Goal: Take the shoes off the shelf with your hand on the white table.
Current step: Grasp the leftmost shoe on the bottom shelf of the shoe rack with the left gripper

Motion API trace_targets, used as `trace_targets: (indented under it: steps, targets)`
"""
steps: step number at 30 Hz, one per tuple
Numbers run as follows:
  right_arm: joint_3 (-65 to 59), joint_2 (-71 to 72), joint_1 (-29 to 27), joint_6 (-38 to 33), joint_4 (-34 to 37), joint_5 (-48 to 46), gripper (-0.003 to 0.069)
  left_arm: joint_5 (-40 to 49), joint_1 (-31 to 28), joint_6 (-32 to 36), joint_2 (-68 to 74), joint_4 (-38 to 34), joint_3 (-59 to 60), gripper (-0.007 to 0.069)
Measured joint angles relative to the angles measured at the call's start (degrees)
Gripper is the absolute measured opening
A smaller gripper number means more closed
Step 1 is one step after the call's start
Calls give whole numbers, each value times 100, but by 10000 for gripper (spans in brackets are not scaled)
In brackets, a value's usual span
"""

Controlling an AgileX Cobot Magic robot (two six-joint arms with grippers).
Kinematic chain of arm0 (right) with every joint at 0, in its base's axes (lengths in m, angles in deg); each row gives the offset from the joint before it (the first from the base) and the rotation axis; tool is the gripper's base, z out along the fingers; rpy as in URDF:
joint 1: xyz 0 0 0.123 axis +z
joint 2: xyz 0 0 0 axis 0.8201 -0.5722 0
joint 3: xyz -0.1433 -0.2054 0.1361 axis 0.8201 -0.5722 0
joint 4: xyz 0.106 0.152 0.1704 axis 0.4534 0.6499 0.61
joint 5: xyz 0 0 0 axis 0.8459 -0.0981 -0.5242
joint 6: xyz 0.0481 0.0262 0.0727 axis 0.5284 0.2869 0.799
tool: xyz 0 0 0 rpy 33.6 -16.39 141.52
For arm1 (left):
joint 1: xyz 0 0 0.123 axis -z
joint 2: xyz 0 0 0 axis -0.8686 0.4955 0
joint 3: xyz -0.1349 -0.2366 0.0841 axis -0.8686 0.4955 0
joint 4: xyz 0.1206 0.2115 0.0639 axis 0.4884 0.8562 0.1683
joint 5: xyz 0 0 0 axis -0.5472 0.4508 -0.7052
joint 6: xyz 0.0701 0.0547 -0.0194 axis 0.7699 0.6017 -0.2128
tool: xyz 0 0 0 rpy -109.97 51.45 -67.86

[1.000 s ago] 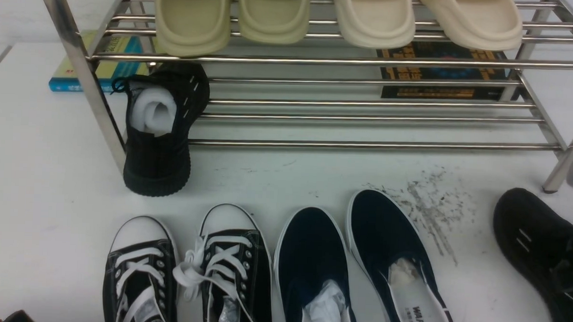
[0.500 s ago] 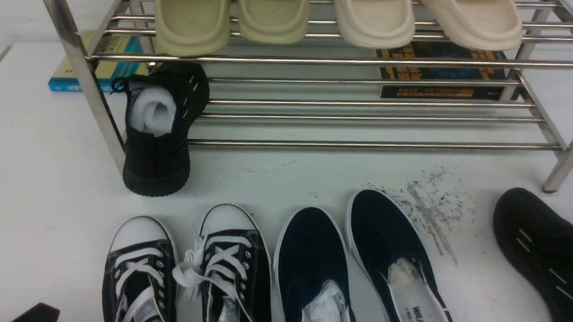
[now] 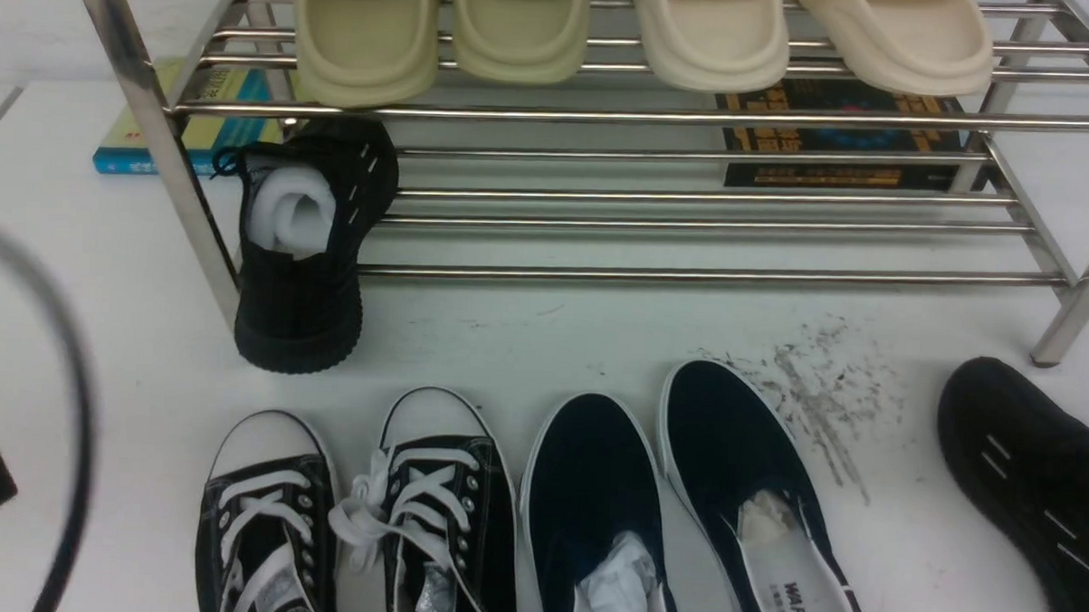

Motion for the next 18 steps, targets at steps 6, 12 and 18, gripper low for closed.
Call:
trace_targets:
  steps: [6, 12, 18]
  targets:
    - [0, 0, 0, 0, 6, 10, -6, 809, 0, 1096, 2304, -194, -1508, 17]
    - [0, 0, 0, 0, 6, 24, -4, 822, 0, 1409, 3576, -741, -2284, 117]
    - [0, 0, 0, 0, 12, 62, 0, 310, 505, 1345, 3922, -650, -2542, 295]
